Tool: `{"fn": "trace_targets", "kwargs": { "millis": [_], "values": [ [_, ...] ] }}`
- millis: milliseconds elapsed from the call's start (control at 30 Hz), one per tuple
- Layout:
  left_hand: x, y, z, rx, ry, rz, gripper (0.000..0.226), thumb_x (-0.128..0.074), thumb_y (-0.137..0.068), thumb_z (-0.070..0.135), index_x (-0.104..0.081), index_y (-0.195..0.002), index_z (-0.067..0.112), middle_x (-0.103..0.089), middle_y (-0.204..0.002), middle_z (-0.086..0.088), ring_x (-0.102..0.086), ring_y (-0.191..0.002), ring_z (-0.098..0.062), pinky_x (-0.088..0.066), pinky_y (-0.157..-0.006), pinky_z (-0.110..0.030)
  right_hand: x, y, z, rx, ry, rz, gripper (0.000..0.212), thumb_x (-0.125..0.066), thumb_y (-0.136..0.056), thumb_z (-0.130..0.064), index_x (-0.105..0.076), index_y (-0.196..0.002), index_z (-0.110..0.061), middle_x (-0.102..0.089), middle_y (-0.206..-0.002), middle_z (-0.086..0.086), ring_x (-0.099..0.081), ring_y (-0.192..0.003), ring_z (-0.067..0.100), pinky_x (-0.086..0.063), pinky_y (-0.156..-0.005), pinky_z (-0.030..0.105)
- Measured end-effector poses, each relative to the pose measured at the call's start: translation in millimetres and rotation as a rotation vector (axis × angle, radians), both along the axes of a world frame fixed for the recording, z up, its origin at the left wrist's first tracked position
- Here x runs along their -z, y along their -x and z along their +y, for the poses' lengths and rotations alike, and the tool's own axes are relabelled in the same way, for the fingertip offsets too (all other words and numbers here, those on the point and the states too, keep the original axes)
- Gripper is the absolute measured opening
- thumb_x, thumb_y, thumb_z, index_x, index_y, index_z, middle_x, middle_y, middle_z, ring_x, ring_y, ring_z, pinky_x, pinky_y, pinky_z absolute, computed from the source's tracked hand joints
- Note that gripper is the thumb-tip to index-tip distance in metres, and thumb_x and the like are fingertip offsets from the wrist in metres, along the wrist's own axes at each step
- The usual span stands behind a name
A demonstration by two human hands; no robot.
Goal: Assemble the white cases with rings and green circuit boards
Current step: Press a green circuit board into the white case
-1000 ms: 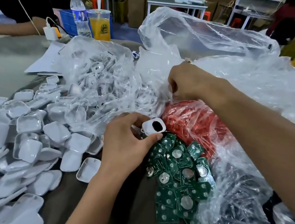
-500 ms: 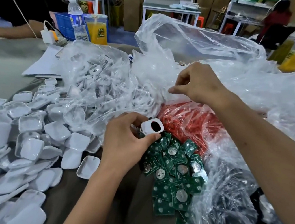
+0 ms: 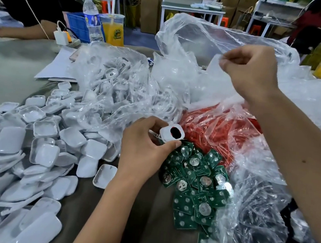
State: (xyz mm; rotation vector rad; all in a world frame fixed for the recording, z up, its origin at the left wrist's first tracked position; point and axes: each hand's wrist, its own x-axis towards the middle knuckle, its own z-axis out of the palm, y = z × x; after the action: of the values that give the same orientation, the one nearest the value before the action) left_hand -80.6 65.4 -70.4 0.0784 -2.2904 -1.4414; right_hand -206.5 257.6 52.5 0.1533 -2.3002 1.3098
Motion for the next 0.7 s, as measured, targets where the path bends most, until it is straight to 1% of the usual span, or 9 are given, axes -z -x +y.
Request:
{"fn": "trace_targets", "kwargs": {
  "millis": [67, 133, 233, 300, 400, 467, 500, 567, 700],
  "values": [
    [-0.2, 0.2, -0.8, -0.011, -0.011, -0.013, 0.030, -0.094, -0.065, 0.032, -0.071, -0.085, 0.034, -0.071, -0.084, 0.019, -0.066, -0.069, -0.004, -0.047, -0.058, -0.012, -2.7, -19.8, -1.0, -0.072, 0.250, -0.056, 0.008, -0.080, -0.090, -0.013, -0.074, -0.092, -0.018, -0.076, -0.084, -0.001, -0.067, -0.070, 0.003, -0.054, -0.068, 0.021],
    [-0.8, 0.0, -0.7, -0.009, -0.018, -0.015, 0.030, -0.094, -0.066, 0.030, -0.072, -0.086, 0.034, -0.071, -0.084, 0.018, -0.066, -0.067, -0.005, -0.047, -0.056, -0.012, 3.6, -48.5, -2.8, -0.208, 0.497, -0.175, 0.010, -0.076, -0.091, -0.012, -0.072, -0.100, -0.011, -0.078, -0.088, 0.002, -0.070, -0.072, 0.009, -0.054, -0.061, 0.023],
    [-1.4, -0.4, -0.7, 0.007, -0.006, 0.002, 0.030, -0.095, -0.065, 0.030, -0.073, -0.085, 0.032, -0.072, -0.082, 0.017, -0.067, -0.065, -0.004, -0.047, -0.056, -0.012, 30.5, -92.3, -2.8, -0.410, 0.713, -0.321, 0.015, -0.074, -0.083, -0.015, -0.067, -0.094, -0.009, -0.075, -0.084, 0.005, -0.067, -0.070, 0.015, -0.051, -0.054, 0.023],
    [-1.7, -2.6, -0.5, 0.016, 0.010, 0.014, 0.030, -0.095, -0.065, 0.030, -0.073, -0.085, 0.032, -0.072, -0.081, 0.017, -0.067, -0.065, -0.004, -0.047, -0.056, -0.012, 51.5, -114.8, -2.5, -0.555, 0.778, -0.376, 0.008, -0.073, -0.080, -0.019, -0.066, -0.082, -0.015, -0.071, -0.084, 0.007, -0.061, -0.068, 0.016, -0.047, -0.051, 0.021],
    [-0.9, -6.1, 0.5, 0.015, 0.021, 0.019, 0.031, -0.096, -0.064, 0.028, -0.073, -0.085, 0.031, -0.072, -0.082, 0.016, -0.067, -0.065, -0.003, -0.046, -0.057, -0.012, 77.7, -131.0, -0.6, -0.637, 0.817, -0.395, 0.021, -0.073, -0.087, -0.017, -0.060, -0.071, -0.021, -0.067, -0.084, 0.011, -0.053, -0.058, 0.010, -0.039, -0.044, 0.017],
    [-0.4, -8.9, 1.0, 0.022, 0.028, 0.032, 0.031, -0.096, -0.064, 0.025, -0.072, -0.083, 0.032, -0.071, -0.080, 0.016, -0.066, -0.064, -0.003, -0.044, -0.055, -0.009, 88.9, -133.9, 0.1, -0.633, 0.839, -0.395, 0.025, -0.070, -0.086, -0.011, -0.055, -0.069, -0.019, -0.068, -0.094, 0.017, -0.047, -0.051, 0.007, -0.036, -0.041, 0.016],
    [-0.4, -10.6, 0.9, 0.025, 0.029, 0.041, 0.031, -0.096, -0.064, 0.024, -0.072, -0.082, 0.032, -0.071, -0.079, 0.016, -0.066, -0.064, -0.003, -0.043, -0.055, -0.009, 91.5, -133.4, 0.2, -0.641, 0.868, -0.386, 0.025, -0.067, -0.085, -0.008, -0.052, -0.069, -0.019, -0.071, -0.097, 0.016, -0.045, -0.048, 0.006, -0.036, -0.041, 0.016],
    [0.7, -13.4, 0.6, 0.021, 0.035, 0.043, 0.031, -0.095, -0.064, 0.024, -0.072, -0.082, 0.032, -0.071, -0.079, 0.016, -0.066, -0.065, -0.004, -0.044, -0.055, -0.010, 92.3, -131.7, -0.6, -0.658, 0.901, -0.375, 0.024, -0.063, -0.085, -0.007, -0.049, -0.069, -0.018, -0.073, -0.092, 0.010, -0.042, -0.048, 0.005, -0.034, -0.042, 0.017],
    [2.6, -20.6, -0.3, 0.000, 0.051, 0.030, 0.032, -0.096, -0.064, 0.026, -0.072, -0.083, 0.033, -0.071, -0.082, 0.016, -0.066, -0.065, -0.004, -0.046, -0.055, -0.012, 93.2, -132.4, -1.7, -0.678, 0.979, -0.404, 0.017, -0.070, -0.092, -0.023, -0.063, -0.078, -0.017, -0.068, -0.085, 0.004, -0.049, -0.055, 0.007, -0.037, -0.046, 0.016]
  ]
}}
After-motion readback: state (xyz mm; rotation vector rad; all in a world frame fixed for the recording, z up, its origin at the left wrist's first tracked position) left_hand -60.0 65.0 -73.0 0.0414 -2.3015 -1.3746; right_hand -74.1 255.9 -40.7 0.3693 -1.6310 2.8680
